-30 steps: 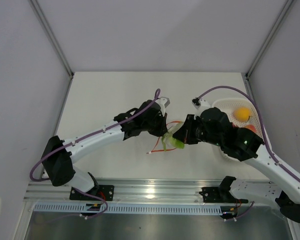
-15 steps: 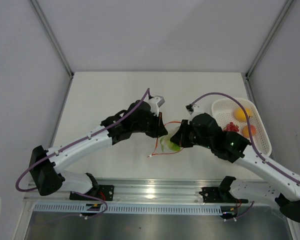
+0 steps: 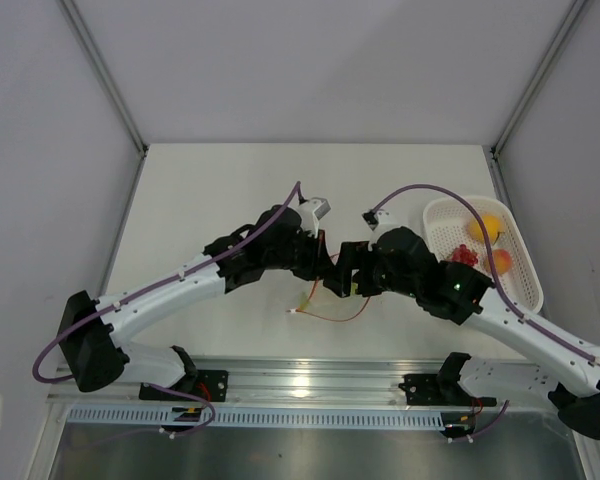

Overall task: Place the food in the zip-top bag and seal the zipper
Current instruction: Place the fake vegetable in the zipper food storage bag, then pick up the fake fruit from the bin.

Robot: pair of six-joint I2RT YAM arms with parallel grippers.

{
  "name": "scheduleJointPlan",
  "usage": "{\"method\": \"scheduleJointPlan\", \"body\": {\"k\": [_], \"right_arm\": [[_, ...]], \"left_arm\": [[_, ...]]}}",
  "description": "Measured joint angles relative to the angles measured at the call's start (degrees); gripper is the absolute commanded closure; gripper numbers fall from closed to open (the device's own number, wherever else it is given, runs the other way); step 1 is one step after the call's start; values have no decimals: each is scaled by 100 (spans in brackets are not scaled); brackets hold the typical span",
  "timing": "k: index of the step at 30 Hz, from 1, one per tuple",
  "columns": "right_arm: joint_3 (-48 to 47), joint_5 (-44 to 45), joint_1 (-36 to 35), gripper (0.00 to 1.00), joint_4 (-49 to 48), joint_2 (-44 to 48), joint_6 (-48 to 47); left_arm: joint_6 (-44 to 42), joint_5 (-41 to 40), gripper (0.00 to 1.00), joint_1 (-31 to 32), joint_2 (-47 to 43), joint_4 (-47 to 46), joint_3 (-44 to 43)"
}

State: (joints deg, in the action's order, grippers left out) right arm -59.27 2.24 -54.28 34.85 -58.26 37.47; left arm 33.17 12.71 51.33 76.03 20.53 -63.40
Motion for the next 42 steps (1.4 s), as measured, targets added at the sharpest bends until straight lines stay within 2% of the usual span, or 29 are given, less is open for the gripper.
{"method": "scheduleJointPlan", "body": {"k": [13, 16, 22, 27, 42], "right_arm": [[-876, 885, 166, 20, 1132, 483, 48], [-1193, 1113, 614, 20, 1576, 503, 46], [-1427, 1228, 2022, 19, 2105, 859, -15], [-1449, 894, 3204, 18, 2345, 1014, -160], [-1445, 452, 4138, 18, 2719, 1003, -258]], "left_arm": [[186, -155, 99, 0, -232, -197, 225], [173, -350, 99, 0, -234, -168, 223], [68, -693, 99, 0, -234, 22, 184], [-52, -807, 99, -11, -234, 72, 103], [-173, -678, 99, -157, -103, 50, 59]]}}
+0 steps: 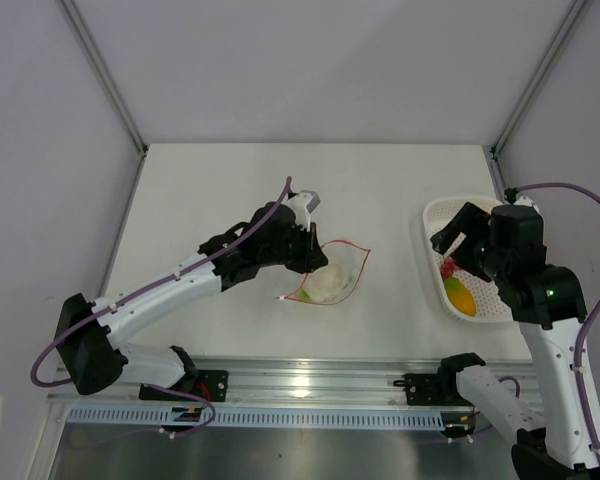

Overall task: Place the food in the zip-top bag and seal the zipper
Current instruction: Pick up the fake fruit from the bin.

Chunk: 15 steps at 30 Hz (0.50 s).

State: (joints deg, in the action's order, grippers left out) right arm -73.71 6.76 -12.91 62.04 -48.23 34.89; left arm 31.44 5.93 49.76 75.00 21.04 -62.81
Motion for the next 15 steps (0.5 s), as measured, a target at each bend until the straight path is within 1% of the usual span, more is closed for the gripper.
{"method": "scheduleJointPlan", "body": {"k": [7, 10, 15], "right_arm": [[131, -122, 616, 18, 13, -107, -28], [302, -114, 1003, 18, 35, -138, -52], [745, -160, 2052, 18, -24, -240, -160]], "left_arm": [[-57, 46, 100, -205, 0, -7, -4], [-68, 74, 99, -315, -2, -9, -4], [-136, 94, 99, -367, -35, -9, -4]]}}
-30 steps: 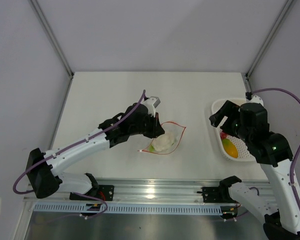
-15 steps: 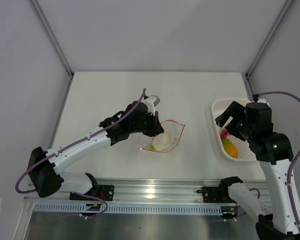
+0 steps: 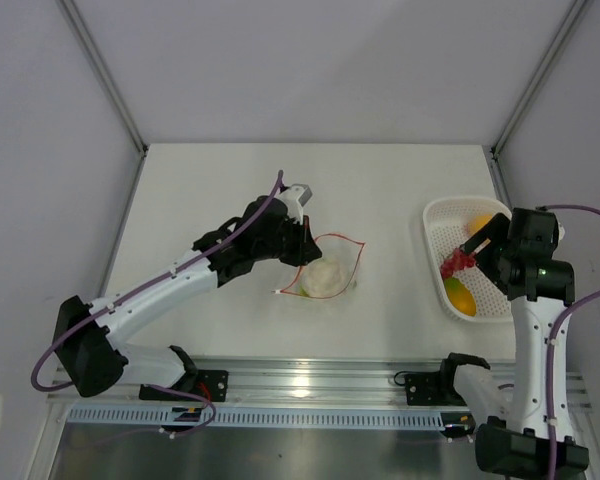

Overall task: Place the food in the zip-top bag and seal the zipper
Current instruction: Pick up the fake fruit from the bin.

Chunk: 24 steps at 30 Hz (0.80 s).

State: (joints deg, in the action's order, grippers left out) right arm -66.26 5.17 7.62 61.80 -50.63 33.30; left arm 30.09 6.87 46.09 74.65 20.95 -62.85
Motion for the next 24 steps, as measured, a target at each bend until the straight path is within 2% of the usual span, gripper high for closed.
{"method": "scheduleJointPlan", "body": {"k": [5, 7, 24], "right_arm": [[546, -256, 1091, 19, -214, -74, -195], [719, -304, 1322, 19, -326, -157, -225], [1346, -852, 1427, 18, -1598, -1255, -251]], "left_arm": [[-39, 0, 100, -15, -59, 2, 0], [-59, 2, 99, -26, -59, 2, 0], [-66, 125, 99, -52, -7, -31, -9]]}}
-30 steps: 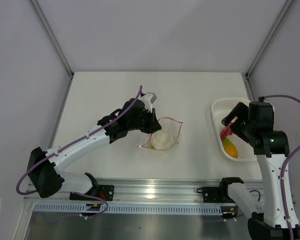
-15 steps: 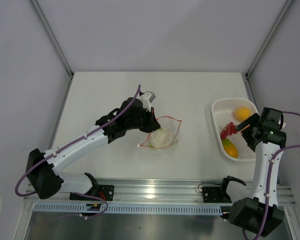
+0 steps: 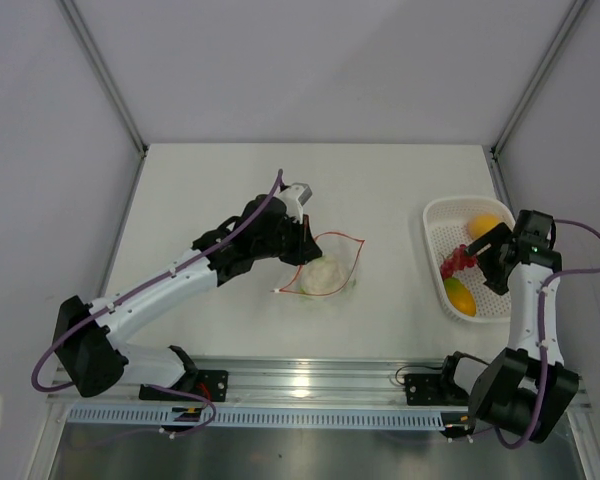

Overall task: Place the food in the zip-top bag and seal the zipper
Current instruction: Pick up the fake fruit from the bin.

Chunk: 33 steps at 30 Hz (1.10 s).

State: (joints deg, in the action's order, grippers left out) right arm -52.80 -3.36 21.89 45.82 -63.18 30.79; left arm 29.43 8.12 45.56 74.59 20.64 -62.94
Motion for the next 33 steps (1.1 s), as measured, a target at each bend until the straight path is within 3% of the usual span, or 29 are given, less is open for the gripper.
{"method": "scheduleJointPlan", "body": {"k": [19, 33], "right_arm": [[249, 164, -448, 18, -1176, -1401, 116], [227, 953, -933, 22, -1668, -2404, 527]], "left_arm": [[2, 280, 99, -92, 22, -262, 33], [11, 505, 99, -125, 129, -520, 74]]}}
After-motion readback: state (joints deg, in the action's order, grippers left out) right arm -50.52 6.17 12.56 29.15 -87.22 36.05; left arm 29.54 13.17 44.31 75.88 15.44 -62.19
